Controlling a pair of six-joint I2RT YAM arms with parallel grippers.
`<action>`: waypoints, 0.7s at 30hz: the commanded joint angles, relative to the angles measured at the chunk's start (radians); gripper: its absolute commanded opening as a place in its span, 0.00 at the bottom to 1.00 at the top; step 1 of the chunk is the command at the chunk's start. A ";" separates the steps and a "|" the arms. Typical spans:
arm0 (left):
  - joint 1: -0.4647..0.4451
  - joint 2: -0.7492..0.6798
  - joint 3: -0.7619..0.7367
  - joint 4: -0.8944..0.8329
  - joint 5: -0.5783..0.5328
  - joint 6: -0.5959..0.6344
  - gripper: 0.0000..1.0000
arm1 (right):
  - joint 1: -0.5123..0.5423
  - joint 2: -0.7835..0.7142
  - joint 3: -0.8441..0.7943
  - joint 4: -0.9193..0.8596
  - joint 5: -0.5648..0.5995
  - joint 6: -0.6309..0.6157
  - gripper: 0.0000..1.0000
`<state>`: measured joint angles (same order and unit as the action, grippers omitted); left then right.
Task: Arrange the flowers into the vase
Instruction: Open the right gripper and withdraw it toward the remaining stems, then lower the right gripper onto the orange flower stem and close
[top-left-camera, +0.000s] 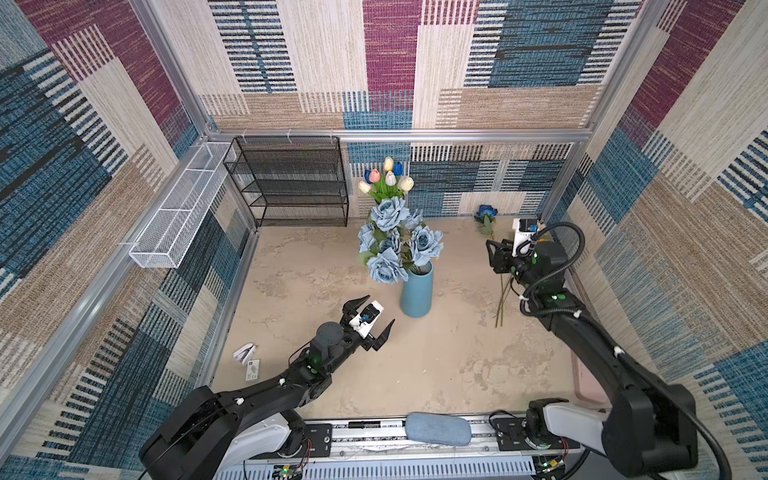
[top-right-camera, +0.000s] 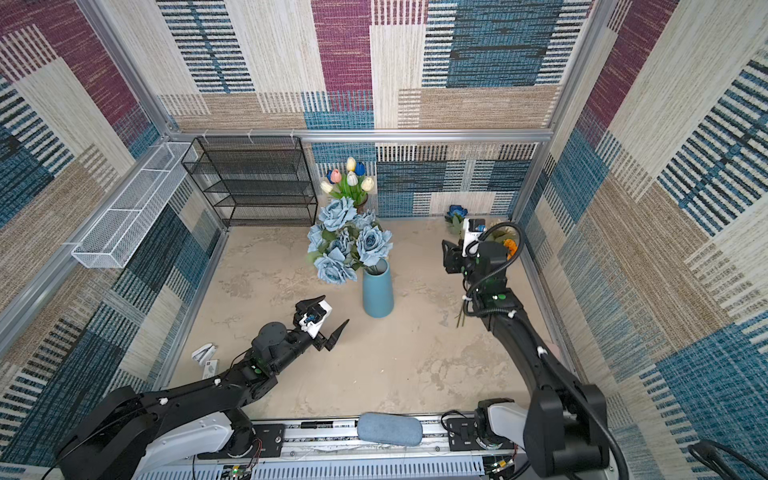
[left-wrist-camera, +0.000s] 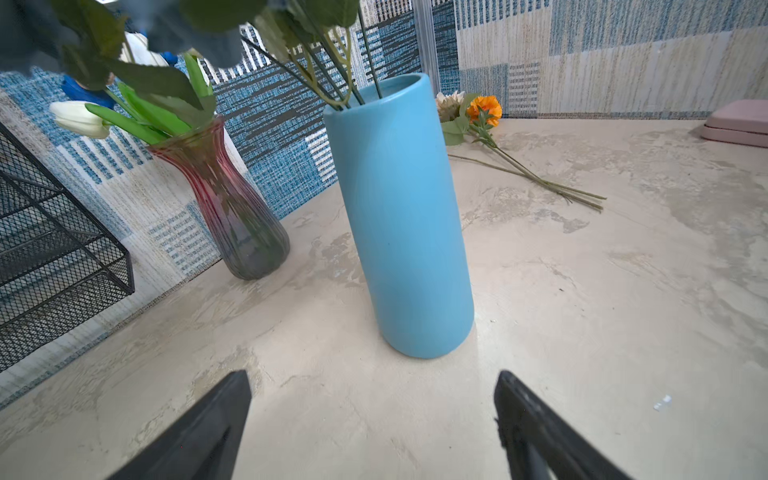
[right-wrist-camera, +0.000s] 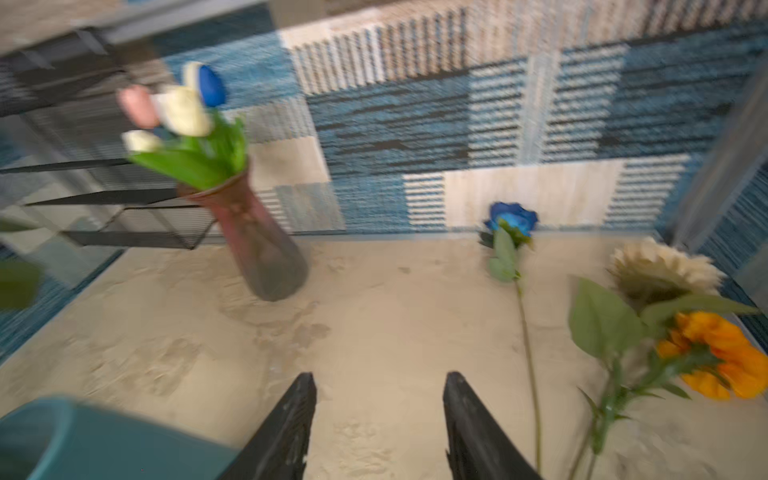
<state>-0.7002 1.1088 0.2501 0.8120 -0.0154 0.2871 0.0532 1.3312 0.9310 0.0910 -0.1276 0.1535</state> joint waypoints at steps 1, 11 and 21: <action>0.001 -0.029 0.001 -0.006 0.015 0.003 0.95 | -0.043 0.184 0.164 -0.196 0.048 0.030 0.47; -0.001 -0.039 -0.008 0.000 0.005 0.018 0.94 | -0.211 0.526 0.429 -0.412 0.100 0.033 0.37; -0.001 -0.006 0.009 -0.011 0.021 0.007 0.94 | -0.259 0.641 0.365 -0.390 0.043 0.050 0.29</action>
<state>-0.7006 1.1004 0.2474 0.7876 -0.0147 0.2909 -0.2028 1.9621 1.3003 -0.3149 -0.0628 0.1864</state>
